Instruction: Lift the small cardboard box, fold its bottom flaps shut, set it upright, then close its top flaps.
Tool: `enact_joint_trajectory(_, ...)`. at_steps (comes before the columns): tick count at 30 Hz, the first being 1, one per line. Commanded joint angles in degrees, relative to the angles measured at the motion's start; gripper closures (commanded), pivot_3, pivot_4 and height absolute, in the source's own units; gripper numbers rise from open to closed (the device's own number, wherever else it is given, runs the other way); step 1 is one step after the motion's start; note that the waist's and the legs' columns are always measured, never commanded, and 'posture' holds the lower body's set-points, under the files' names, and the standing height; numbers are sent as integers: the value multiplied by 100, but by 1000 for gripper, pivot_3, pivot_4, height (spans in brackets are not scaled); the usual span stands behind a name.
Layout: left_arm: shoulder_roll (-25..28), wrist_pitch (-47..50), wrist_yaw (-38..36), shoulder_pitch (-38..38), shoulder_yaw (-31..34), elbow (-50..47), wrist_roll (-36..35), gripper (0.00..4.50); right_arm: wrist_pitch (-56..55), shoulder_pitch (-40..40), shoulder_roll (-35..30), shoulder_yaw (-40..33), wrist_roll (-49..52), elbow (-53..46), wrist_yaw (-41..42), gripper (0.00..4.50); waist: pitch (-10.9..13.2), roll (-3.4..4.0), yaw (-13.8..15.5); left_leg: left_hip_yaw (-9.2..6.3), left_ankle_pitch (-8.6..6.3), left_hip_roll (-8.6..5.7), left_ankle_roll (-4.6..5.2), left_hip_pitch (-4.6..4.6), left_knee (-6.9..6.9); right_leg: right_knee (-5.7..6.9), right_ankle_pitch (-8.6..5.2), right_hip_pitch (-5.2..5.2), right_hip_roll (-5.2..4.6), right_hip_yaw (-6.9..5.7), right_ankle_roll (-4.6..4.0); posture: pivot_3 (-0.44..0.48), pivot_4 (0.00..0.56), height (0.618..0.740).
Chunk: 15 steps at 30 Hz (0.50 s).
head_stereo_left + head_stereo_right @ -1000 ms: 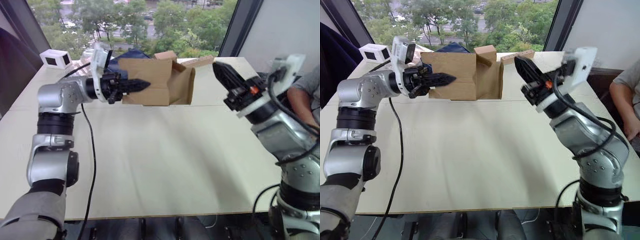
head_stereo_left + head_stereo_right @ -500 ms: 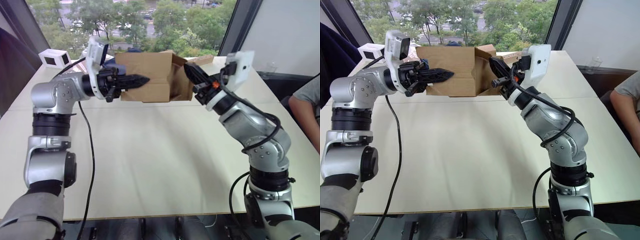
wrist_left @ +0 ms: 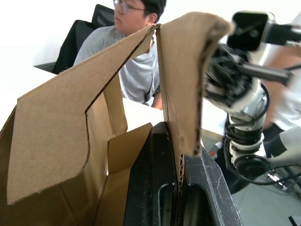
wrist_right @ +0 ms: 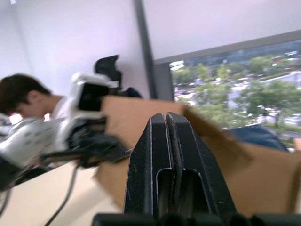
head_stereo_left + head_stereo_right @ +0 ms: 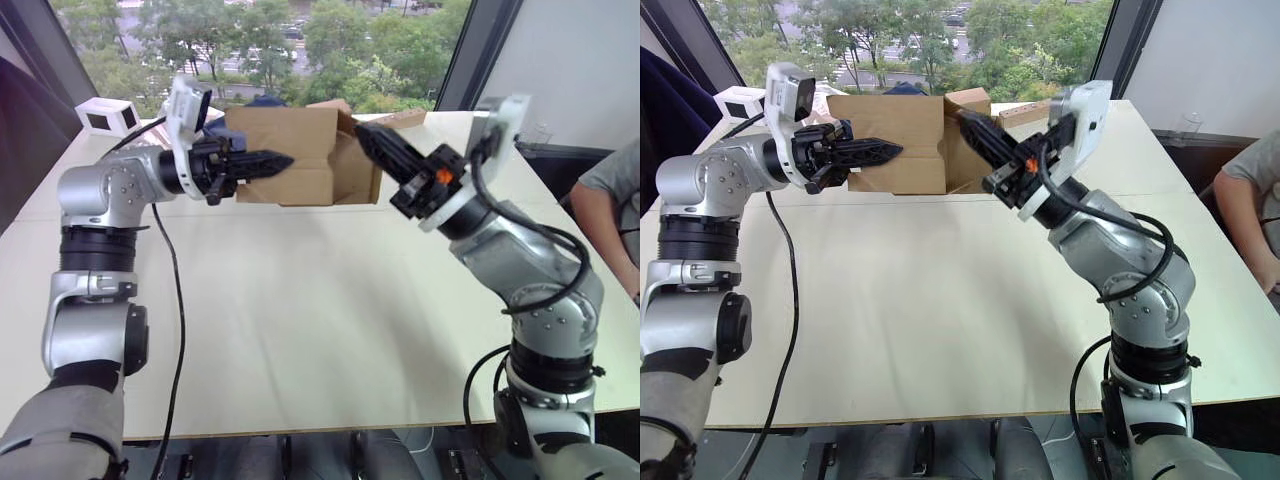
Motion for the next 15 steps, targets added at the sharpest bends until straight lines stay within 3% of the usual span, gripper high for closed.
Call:
enact_joint_trajectory(1, 80, -30, -24, -35, 21, -174, -53, 4500, -259, -194, 79, -64, -427, 211, -69, 4477, 0, 0, -2, 0, 0, 0, 1, 0, 0, 0, 0, 0, 0, 0, 0, 0, 150, 740)
enact_joint_trajectory(15, 150, 0, 85, -29, 29, -251, -69, 4500, 10, 9, 452, 372, -667, 213, 211, 4477, 0, 0, -3, 0, -2, 0, 3, -4, 10, 1, 0, 0, -1, 1, 0, 0, 150, 740)
